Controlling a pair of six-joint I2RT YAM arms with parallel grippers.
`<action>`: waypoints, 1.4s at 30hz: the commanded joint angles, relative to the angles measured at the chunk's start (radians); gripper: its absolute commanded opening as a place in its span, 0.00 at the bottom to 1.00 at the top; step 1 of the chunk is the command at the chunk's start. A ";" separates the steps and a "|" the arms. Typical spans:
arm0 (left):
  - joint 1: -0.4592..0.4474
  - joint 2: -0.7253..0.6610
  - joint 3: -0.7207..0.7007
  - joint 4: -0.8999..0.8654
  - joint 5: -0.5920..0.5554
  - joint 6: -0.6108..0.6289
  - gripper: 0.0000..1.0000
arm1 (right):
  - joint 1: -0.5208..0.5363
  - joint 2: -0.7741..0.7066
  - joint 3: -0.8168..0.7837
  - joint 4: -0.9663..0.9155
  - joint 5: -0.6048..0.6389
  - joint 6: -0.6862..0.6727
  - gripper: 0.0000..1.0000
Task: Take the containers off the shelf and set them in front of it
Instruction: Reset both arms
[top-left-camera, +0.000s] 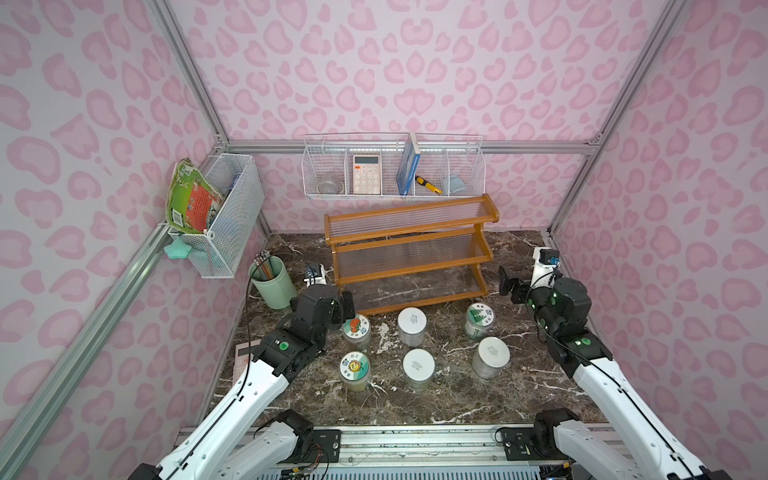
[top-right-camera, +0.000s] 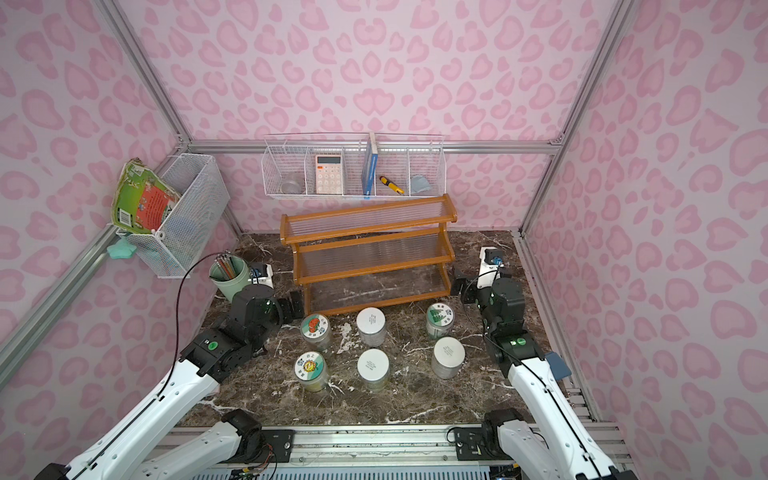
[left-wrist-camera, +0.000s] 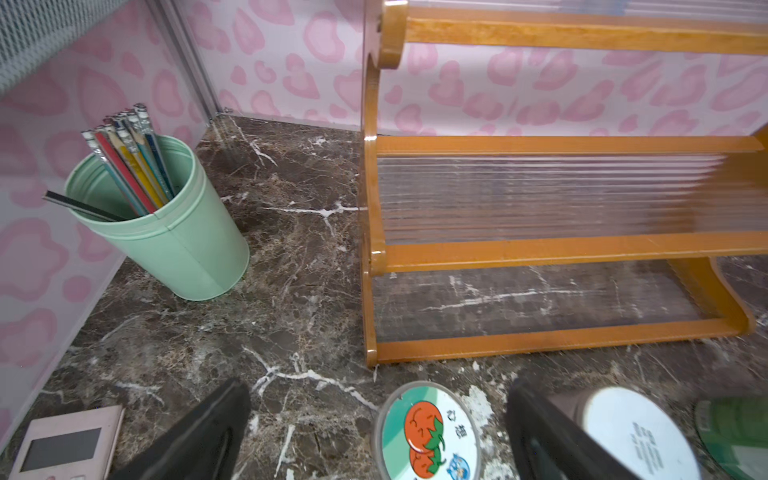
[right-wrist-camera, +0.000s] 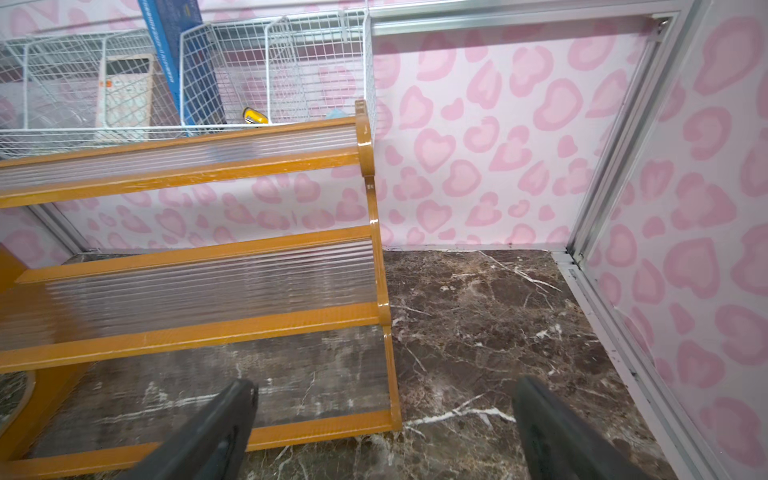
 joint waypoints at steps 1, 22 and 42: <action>0.024 0.004 -0.040 0.108 -0.019 0.076 0.99 | -0.063 0.077 -0.021 0.173 -0.092 -0.031 0.99; 0.278 0.256 -0.279 0.646 -0.012 0.268 0.95 | -0.153 0.473 -0.370 0.811 0.056 -0.093 0.98; 0.483 0.595 -0.433 1.220 0.114 0.268 0.99 | -0.113 0.625 -0.551 1.349 0.208 -0.176 0.99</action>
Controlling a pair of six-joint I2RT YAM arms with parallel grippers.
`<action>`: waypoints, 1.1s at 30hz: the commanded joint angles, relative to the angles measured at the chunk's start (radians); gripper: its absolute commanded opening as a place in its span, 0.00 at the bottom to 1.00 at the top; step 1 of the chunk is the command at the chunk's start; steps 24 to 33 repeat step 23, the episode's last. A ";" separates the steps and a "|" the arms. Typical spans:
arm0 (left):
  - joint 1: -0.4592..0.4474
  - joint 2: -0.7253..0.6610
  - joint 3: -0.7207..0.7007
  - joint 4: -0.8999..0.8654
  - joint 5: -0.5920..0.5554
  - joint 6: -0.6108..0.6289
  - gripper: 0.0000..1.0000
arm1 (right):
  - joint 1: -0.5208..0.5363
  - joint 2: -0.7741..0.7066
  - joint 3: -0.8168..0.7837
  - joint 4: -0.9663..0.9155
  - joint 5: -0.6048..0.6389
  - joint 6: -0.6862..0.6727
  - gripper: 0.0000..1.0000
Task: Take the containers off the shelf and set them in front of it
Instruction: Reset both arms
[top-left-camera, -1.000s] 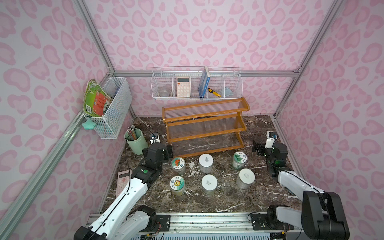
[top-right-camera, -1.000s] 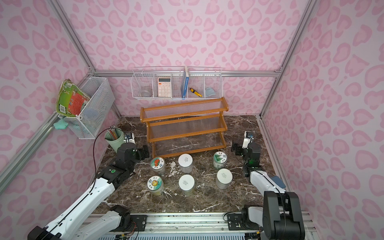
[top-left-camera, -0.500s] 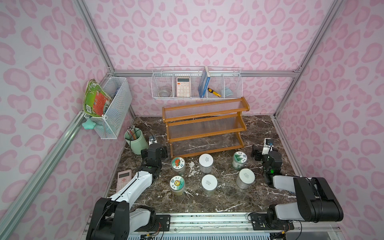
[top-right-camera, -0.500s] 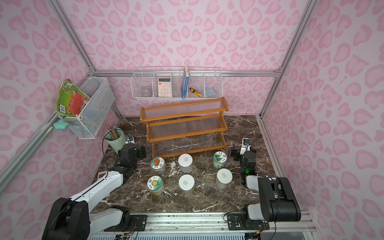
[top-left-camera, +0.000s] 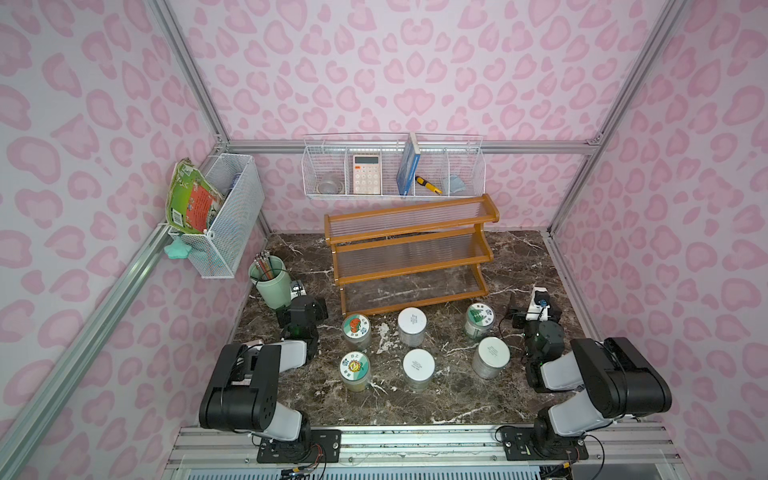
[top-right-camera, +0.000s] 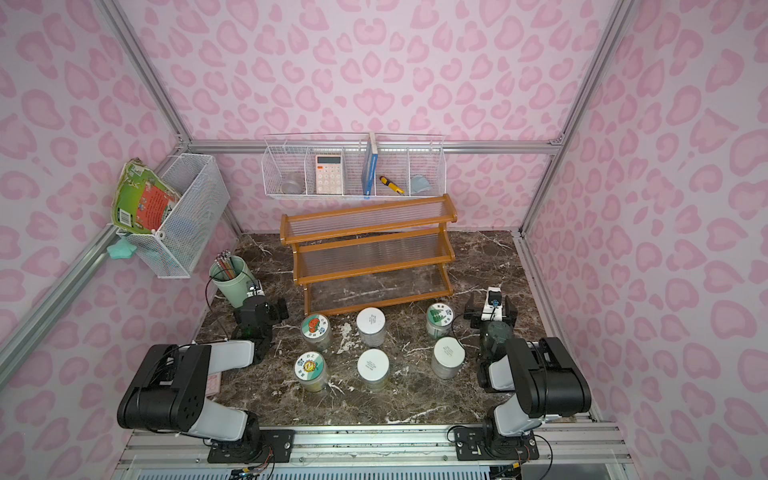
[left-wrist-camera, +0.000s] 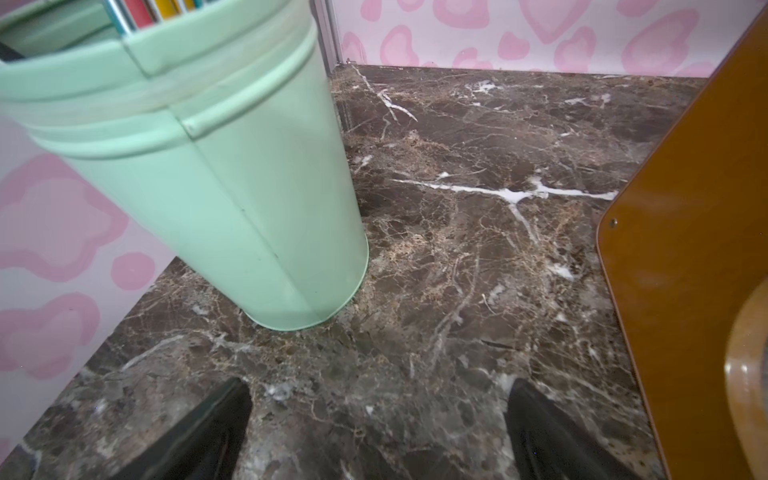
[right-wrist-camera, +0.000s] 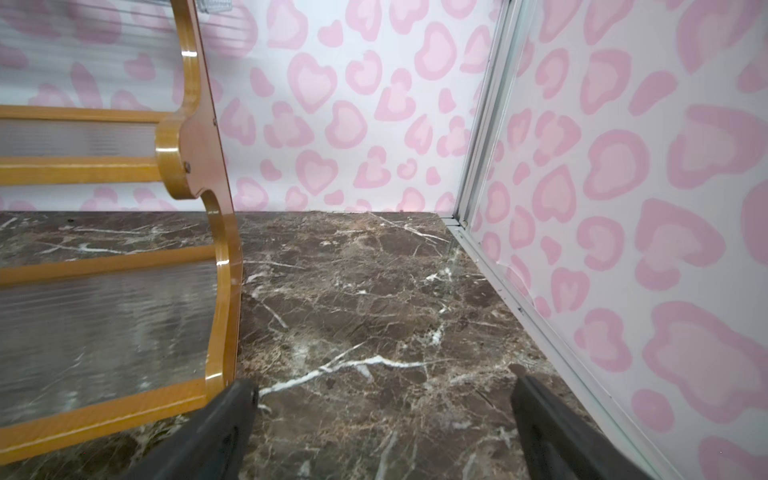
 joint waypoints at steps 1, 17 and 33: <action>0.025 0.002 -0.004 0.094 0.042 -0.032 0.99 | 0.002 0.016 0.003 0.056 0.019 -0.005 0.99; 0.043 0.071 -0.024 0.204 0.066 -0.030 0.99 | 0.039 0.028 0.012 0.059 0.157 -0.004 0.99; 0.042 0.070 -0.026 0.204 0.066 -0.030 1.00 | 0.039 0.027 0.013 0.059 0.157 -0.004 0.99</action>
